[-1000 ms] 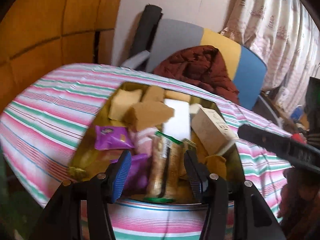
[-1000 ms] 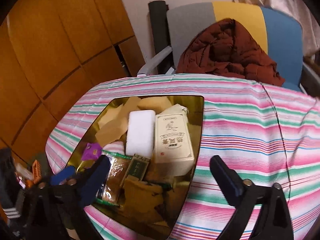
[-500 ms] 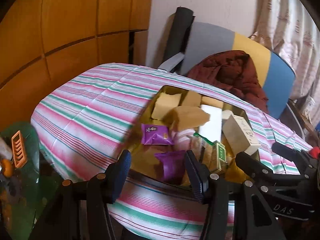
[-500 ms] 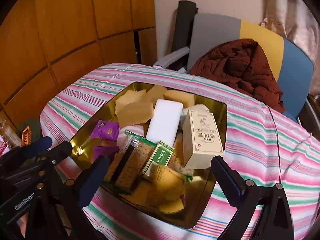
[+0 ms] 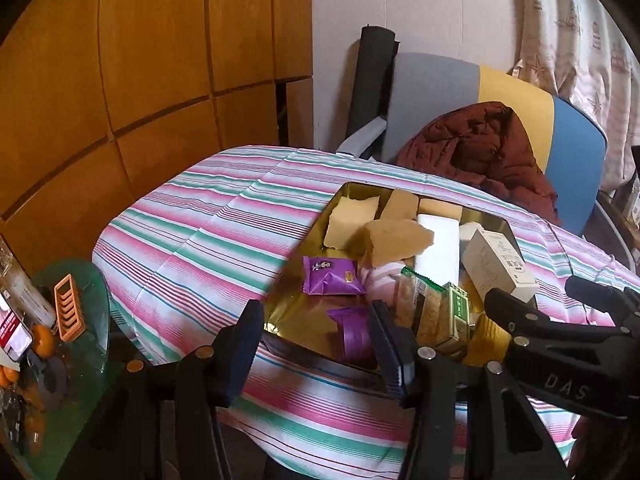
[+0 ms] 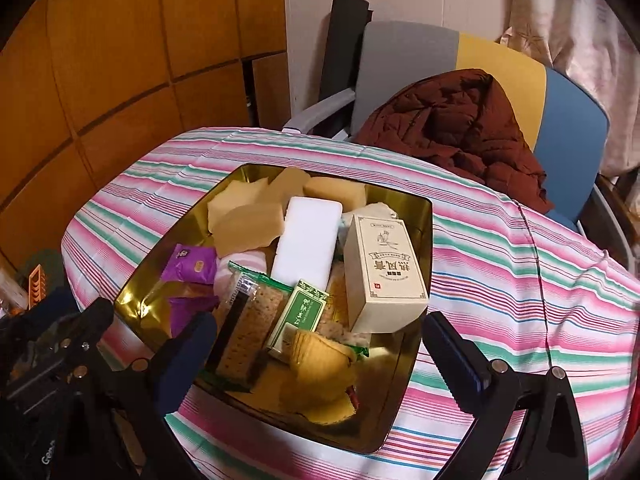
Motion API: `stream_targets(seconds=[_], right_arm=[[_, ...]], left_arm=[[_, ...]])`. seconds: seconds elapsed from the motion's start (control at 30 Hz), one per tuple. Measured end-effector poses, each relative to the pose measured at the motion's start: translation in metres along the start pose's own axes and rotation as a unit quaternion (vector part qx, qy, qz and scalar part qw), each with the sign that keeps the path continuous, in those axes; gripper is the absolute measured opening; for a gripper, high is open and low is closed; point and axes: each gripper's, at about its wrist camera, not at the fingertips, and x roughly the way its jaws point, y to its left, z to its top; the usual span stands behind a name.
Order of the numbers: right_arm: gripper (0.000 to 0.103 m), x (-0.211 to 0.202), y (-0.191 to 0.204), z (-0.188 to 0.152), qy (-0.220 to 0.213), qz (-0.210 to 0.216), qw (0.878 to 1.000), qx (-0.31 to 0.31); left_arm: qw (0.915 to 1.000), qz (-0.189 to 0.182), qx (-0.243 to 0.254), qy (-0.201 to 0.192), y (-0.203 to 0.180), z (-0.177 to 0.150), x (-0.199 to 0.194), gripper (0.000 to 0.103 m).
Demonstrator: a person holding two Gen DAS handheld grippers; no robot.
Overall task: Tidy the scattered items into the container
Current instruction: 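Lower both items into the tray and open both grippers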
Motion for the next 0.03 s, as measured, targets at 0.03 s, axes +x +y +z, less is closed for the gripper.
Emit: stream_targets(seconds=[0.03], right_arm=[[0.103, -0.0001, 0.0005, -0.0005, -0.001, -0.002, 1.0, -0.003]], left_arm=[[1.0, 0.0, 0.004, 0.005, -0.0017, -0.0002, 0.0018, 0.054]])
